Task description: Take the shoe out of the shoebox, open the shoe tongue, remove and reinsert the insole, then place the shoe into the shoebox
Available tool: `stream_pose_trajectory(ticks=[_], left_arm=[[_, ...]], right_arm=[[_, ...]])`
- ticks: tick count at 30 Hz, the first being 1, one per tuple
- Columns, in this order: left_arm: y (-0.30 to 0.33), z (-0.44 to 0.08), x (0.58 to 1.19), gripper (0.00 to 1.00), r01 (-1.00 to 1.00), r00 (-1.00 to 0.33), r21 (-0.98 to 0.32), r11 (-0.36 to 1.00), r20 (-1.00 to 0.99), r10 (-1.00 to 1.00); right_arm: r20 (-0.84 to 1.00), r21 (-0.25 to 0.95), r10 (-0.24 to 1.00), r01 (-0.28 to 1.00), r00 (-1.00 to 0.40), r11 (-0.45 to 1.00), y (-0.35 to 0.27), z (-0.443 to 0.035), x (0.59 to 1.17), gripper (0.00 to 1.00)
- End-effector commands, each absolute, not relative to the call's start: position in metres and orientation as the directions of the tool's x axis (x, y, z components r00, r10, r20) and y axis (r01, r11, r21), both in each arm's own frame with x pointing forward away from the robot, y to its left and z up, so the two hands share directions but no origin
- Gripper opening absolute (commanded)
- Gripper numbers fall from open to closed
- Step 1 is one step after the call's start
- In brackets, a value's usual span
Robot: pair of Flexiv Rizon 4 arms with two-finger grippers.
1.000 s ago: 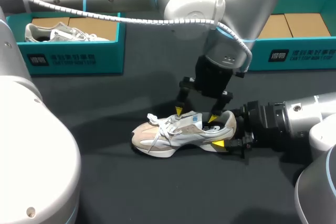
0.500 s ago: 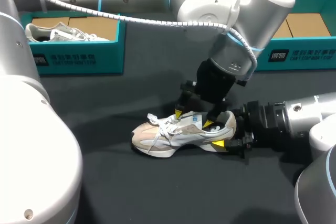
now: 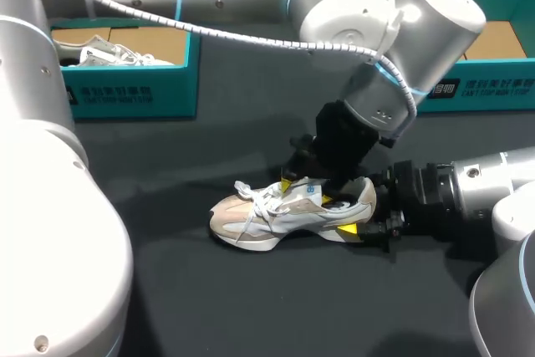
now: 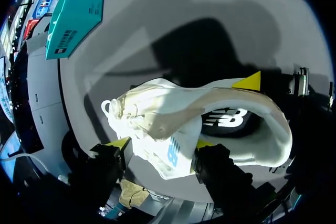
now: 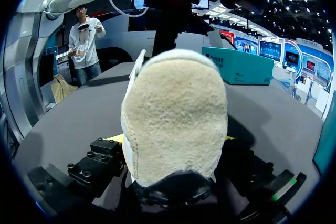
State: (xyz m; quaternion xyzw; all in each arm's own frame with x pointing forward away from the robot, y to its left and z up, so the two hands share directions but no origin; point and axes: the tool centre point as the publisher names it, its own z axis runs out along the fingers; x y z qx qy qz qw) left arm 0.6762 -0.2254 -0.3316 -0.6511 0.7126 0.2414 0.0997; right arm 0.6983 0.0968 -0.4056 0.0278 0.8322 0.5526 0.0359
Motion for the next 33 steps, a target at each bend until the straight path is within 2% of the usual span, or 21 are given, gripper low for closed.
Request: stream_pose_trajectory(ticks=[1, 4, 13, 17, 19, 23, 27, 30, 33], left_arm=[[-0.226, -0.331, 0.68, 0.59, -0.976, -0.132, 0.215, 0.034, -0.459, -0.878], [-0.226, -0.33, 0.683, 0.49, -0.976, -0.131, 0.215, 0.033, -0.462, -0.877], [-0.227, -0.327, 0.684, 0.43, -0.976, -0.142, 0.215, 0.045, -0.458, -0.878], [-0.227, -0.327, 0.684, 0.34, -0.975, -0.147, 0.217, 0.052, -0.452, -0.88], [-0.226, -0.326, 0.684, 0.25, -0.974, -0.15, 0.219, 0.055, -0.445, -0.883], [-0.224, -0.325, 0.687, 0.22, -0.972, -0.159, 0.228, 0.064, -0.428, -0.89], [-0.222, -0.322, 0.687, 0.13, -0.969, -0.167, 0.234, 0.074, -0.404, -0.899], [-0.219, -0.319, 0.686, 0.0, -0.968, -0.171, 0.237, 0.083, -0.381, -0.909], [-0.215, -0.314, 0.685, 0.0, -0.968, -0.17, 0.236, 0.088, -0.353, -0.92]], right_arm=[[-0.03, 0.921, 0.089, 0.007, -0.996, 0.39, 0.097, -0.405, 0.697, 0.0], [-0.03, 0.921, 0.089, 0.007, -0.996, 0.39, 0.097, -0.405, 0.697, 0.0], [-0.03, 0.921, 0.089, 0.007, -0.996, 0.39, 0.097, -0.405, 0.697, 0.0], [-0.03, 0.921, 0.089, 0.007, -0.996, 0.39, 0.097, -0.405, 0.697, 0.0], [-0.03, 0.921, 0.089, 0.007, -0.996, 0.39, 0.097, -0.405, 0.697, 0.0], [-0.03, 0.921, 0.089, 0.007, -0.996, 0.39, 0.097, -0.405, 0.697, 0.0], [-0.03, 0.921, 0.089, 0.007, -0.996, 0.39, 0.097, -0.405, 0.697, 0.0], [-0.03, 0.921, 0.089, 0.007, -0.996, 0.39, 0.097, -0.405, 0.697, 0.0], [-0.03, 0.921, 0.089, 0.007, -0.996, 0.39, 0.097, -0.405, 0.697, 0.0]])
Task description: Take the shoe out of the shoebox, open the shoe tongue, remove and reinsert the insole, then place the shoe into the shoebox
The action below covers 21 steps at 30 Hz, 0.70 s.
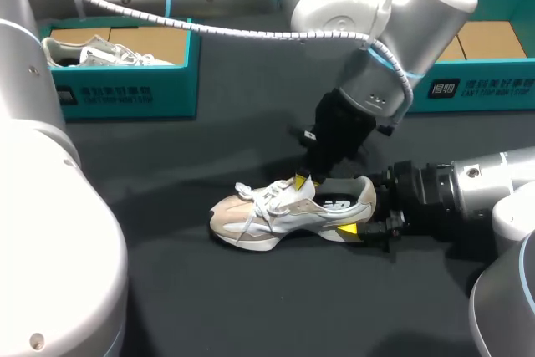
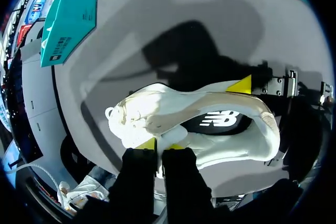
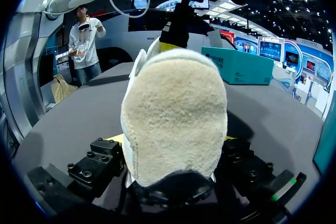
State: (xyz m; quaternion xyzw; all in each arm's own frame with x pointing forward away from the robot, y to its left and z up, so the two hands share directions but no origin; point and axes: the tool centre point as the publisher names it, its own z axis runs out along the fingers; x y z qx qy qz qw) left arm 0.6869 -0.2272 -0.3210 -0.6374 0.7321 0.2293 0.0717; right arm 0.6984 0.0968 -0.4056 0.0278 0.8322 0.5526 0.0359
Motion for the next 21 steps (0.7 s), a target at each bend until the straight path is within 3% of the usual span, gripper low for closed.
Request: stream_pose_trajectory(ticks=[1, 21], left_arm=[[-0.214, -0.312, 0.685, 0.0, -0.967, -0.17, 0.237, 0.09, -0.343, -0.924], [-0.172, -0.291, 0.68, 0.0, -0.984, -0.067, 0.168, 0.054, -0.07, -0.995]], right_arm=[[-0.03, 0.921, 0.089, 0.007, -0.996, 0.39, 0.097, -0.405, 0.697, 0.0], [-0.03, 0.921, 0.089, 0.007, -0.996, 0.39, 0.097, -0.405, 0.697, 0.0]])
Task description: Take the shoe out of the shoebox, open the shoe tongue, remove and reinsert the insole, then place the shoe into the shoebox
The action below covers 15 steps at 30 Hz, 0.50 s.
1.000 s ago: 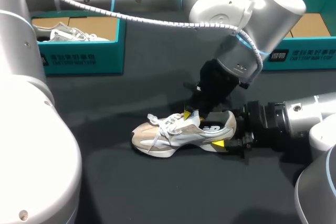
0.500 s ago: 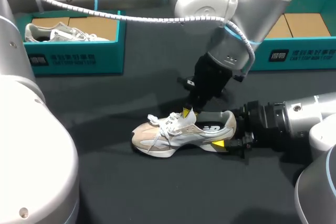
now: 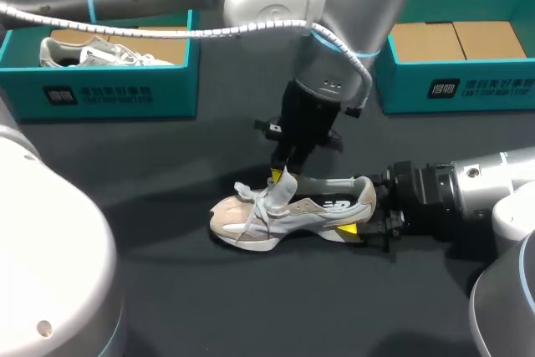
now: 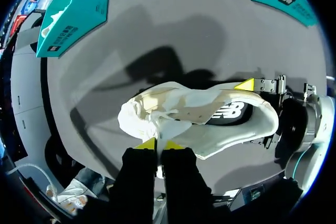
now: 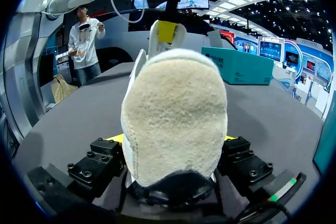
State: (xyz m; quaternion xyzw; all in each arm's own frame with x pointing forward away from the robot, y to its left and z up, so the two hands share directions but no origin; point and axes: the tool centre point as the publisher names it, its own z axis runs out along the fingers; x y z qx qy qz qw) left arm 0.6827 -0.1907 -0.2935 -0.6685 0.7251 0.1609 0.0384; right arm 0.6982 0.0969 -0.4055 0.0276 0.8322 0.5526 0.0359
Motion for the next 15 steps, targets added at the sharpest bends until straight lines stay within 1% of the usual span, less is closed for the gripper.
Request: stream_pose_trajectory(ticks=[1, 9, 15], left_arm=[[-0.169, -0.291, 0.679, 0.0, -0.984, -0.072, 0.168, 0.061, -0.059, -0.996], [-0.147, -0.295, 0.676, 0.0, -0.986, -0.088, 0.144, 0.079, -0.052, -0.995], [-0.133, -0.302, 0.677, 0.0, -0.985, -0.137, 0.114, 0.13, -0.06, -0.989]], right_arm=[[-0.03, 0.921, 0.089, 0.007, -0.996, 0.39, 0.097, -0.405, 0.697, 0.0], [-0.03, 0.921, 0.089, 0.007, -0.996, 0.39, 0.097, -0.405, 0.697, 0.0], [-0.03, 0.921, 0.089, 0.007, -0.996, 0.39, 0.097, -0.405, 0.697, 0.0]])
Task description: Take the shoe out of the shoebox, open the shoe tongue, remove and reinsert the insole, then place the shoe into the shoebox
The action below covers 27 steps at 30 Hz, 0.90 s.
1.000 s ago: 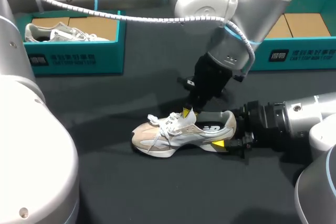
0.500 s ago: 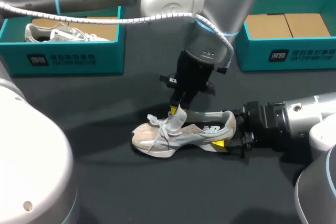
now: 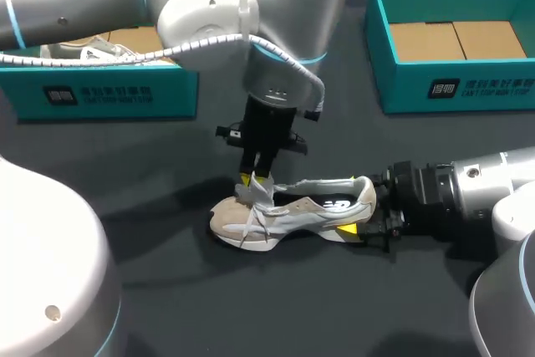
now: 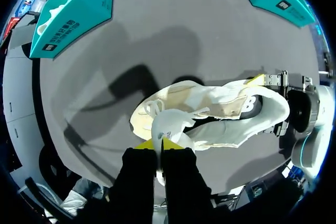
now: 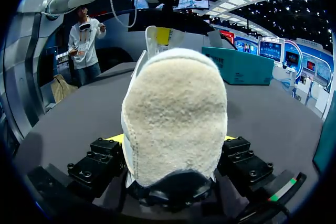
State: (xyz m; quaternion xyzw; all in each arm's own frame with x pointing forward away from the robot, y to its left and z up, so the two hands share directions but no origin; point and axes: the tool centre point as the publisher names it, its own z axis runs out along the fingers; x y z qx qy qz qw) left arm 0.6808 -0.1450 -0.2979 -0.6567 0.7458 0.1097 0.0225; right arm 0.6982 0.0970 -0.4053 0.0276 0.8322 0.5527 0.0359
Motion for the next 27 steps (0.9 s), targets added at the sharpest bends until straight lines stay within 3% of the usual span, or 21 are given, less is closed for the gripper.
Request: stream_pose_trajectory(ticks=[1, 21, 22, 24, 27], left_arm=[[-0.132, -0.303, 0.677, 0.0, -0.985, -0.143, 0.111, 0.135, -0.063, -0.988], [-0.095, -0.34, 0.678, 0.0, -0.972, -0.212, 0.137, 0.193, -0.145, -0.966], [-0.092, -0.341, 0.677, 0.01, -0.97, -0.221, 0.139, 0.201, -0.149, -0.964], [-0.088, -0.343, 0.676, 0.22, -0.968, -0.23, 0.138, 0.209, -0.157, -0.96], [-0.082, -0.344, 0.674, 0.28, -0.967, -0.236, 0.137, 0.215, -0.164, -0.958]], right_arm=[[-0.03, 0.921, 0.089, 0.007, -0.996, 0.39, 0.097, -0.405, 0.697, 0.0], [-0.03, 0.921, 0.089, 0.007, -0.996, 0.39, 0.097, -0.405, 0.697, 0.0], [-0.03, 0.921, 0.089, 0.007, -0.996, 0.39, 0.097, -0.405, 0.697, 0.0], [-0.03, 0.921, 0.089, 0.007, -0.996, 0.39, 0.097, -0.405, 0.697, 0.0], [-0.03, 0.921, 0.089, 0.007, -0.996, 0.39, 0.097, -0.405, 0.697, 0.0]])
